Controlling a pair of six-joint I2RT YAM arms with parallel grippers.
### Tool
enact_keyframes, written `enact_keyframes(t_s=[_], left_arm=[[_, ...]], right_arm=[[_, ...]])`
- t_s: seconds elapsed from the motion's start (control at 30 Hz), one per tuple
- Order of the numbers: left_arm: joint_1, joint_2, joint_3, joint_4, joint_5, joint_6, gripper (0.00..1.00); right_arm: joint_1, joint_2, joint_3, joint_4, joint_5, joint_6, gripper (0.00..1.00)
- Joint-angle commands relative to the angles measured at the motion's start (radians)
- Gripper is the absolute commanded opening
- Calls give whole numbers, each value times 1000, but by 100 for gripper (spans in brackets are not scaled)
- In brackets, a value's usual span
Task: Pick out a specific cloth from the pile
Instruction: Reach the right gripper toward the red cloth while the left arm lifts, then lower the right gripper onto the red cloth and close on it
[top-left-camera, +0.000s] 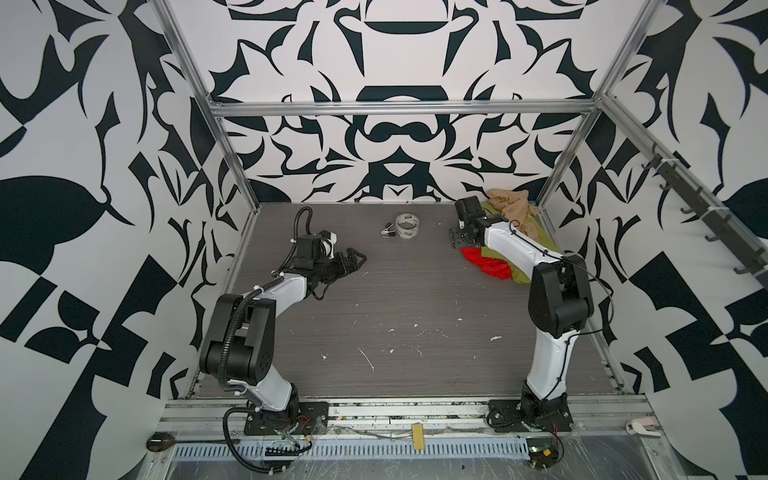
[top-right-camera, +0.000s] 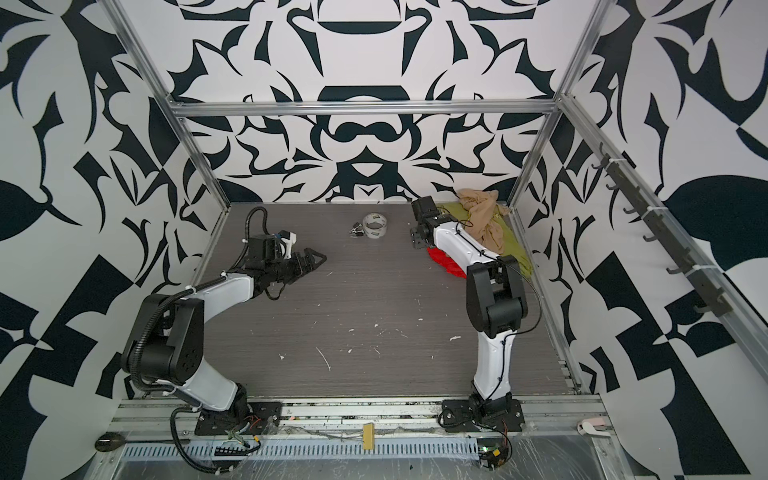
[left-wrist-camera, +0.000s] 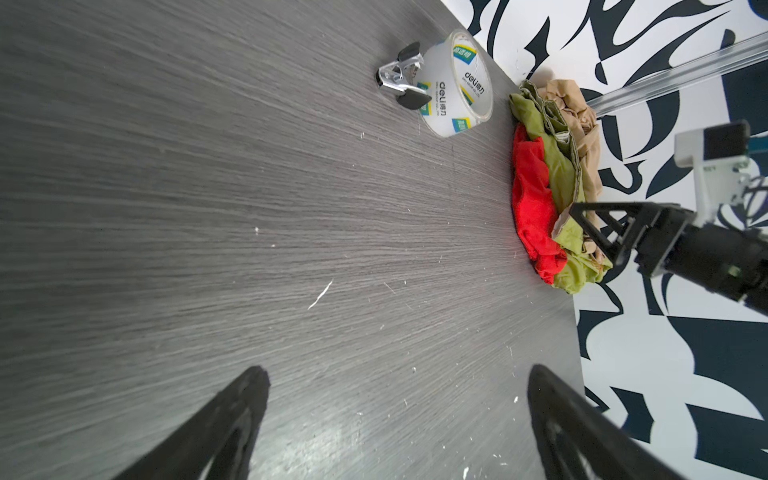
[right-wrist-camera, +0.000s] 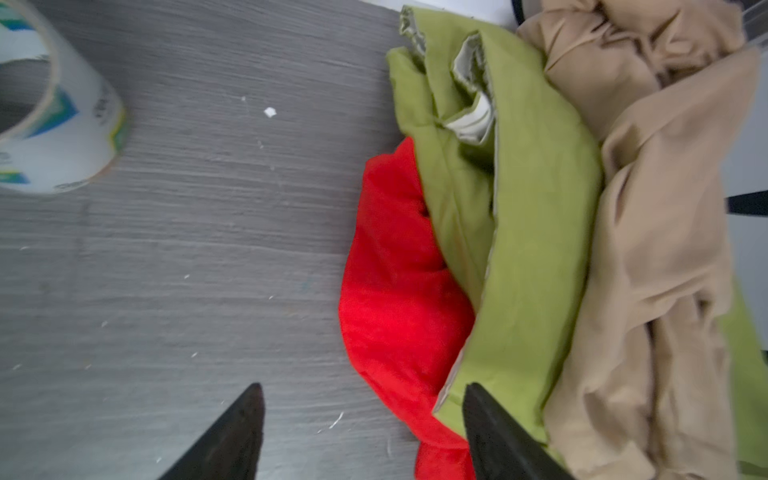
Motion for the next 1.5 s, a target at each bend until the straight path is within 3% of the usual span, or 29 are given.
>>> enact_keyframes(t_s=[0.0, 0.2, 0.4, 1.1, 1.47], left_arm=[[-5, 17, 11, 17, 26, -22, 99], [-23, 39, 16, 25, 24, -31, 100], [-52, 40, 8, 61, 14, -39, 100], [-74, 75, 18, 39, -22, -82, 99], [-77, 81, 17, 39, -27, -88, 99]], right_arm=[[3, 19, 102, -87, 101, -26, 74], [15, 87, 184, -109, 130, -39, 73], [14, 155, 258, -143, 135, -38, 66], [0, 252, 301, -107, 145, -51, 61], [-29, 290, 314, -97, 154, -56, 52]])
